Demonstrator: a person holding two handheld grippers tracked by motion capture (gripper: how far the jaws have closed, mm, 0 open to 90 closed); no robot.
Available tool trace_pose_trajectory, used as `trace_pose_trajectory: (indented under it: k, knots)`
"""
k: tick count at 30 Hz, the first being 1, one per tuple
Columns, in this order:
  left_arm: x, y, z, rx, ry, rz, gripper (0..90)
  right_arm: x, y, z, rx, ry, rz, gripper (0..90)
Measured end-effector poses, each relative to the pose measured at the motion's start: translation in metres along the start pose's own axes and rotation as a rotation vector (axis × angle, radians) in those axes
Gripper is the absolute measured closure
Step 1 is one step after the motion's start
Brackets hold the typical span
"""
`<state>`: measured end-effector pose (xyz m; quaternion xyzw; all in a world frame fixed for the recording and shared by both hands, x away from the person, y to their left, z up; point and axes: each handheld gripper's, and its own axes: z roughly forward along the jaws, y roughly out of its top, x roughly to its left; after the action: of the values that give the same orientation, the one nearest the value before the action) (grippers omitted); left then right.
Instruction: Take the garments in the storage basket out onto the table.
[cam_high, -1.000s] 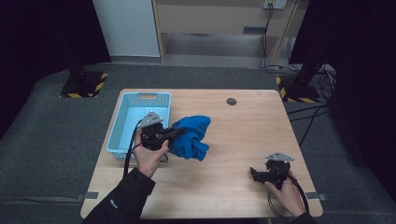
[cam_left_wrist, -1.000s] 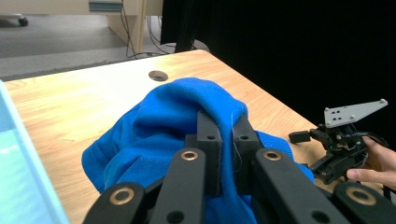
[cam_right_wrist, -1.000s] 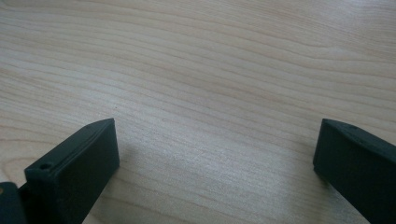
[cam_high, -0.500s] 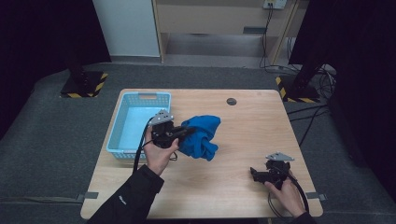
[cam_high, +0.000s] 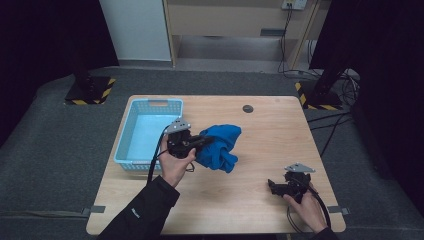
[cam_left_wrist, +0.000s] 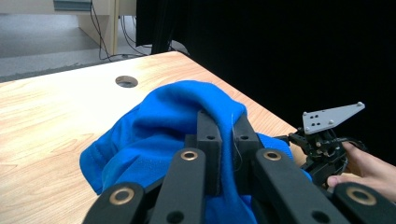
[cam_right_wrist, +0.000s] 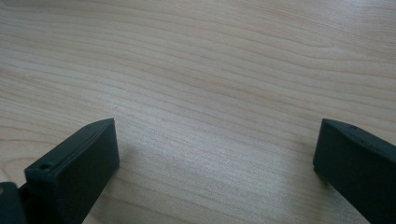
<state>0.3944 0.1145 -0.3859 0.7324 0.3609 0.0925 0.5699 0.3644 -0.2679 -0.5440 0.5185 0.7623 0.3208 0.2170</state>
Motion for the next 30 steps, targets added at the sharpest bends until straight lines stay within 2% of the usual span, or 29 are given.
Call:
trace_pose_trajectory:
  k: [30]
  knots:
    - [0.014, -0.014, 0.030, 0.065, 0.003, -0.012, 84.7, 0.000, 0.000, 0.000, 0.000, 0.000, -0.001, 0.4]
